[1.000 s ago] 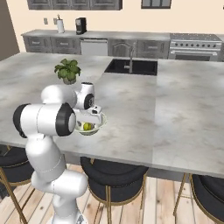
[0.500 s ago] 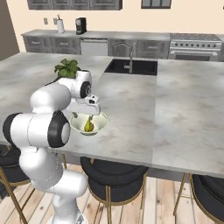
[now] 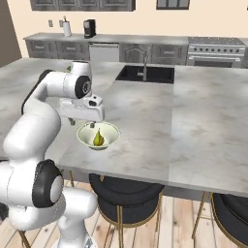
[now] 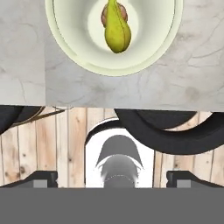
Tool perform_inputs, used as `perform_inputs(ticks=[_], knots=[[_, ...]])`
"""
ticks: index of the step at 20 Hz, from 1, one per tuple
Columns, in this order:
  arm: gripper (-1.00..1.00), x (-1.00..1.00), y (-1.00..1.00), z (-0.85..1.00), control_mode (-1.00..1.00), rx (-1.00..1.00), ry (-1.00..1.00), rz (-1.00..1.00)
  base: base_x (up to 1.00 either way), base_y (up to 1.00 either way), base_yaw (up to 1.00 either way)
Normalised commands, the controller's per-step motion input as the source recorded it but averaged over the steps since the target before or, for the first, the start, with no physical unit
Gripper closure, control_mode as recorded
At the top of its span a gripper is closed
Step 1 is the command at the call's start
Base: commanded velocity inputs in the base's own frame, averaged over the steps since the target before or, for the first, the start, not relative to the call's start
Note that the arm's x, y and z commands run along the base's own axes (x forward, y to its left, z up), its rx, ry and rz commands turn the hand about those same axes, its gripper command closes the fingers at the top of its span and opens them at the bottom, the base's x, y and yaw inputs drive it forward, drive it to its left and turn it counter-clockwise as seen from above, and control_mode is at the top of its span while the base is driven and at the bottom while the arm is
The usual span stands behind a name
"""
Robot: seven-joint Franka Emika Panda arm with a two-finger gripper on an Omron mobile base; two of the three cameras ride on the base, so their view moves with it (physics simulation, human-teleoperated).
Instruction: Take the fruits from the plate on the dining counter and place two fruits in each bowl.
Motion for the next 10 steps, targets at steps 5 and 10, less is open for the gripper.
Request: perform_inputs(ticks=[5, 10], knots=[[-1.00, -1.00, -0.30, 0.56, -1.00, 0.00, -0.10, 0.00, 0.00, 0.00, 0.00], [-1.00, -1.00, -0.10, 0.41, -1.00, 0.00, -0.06, 0.00, 0.00, 0.00, 0.00]])
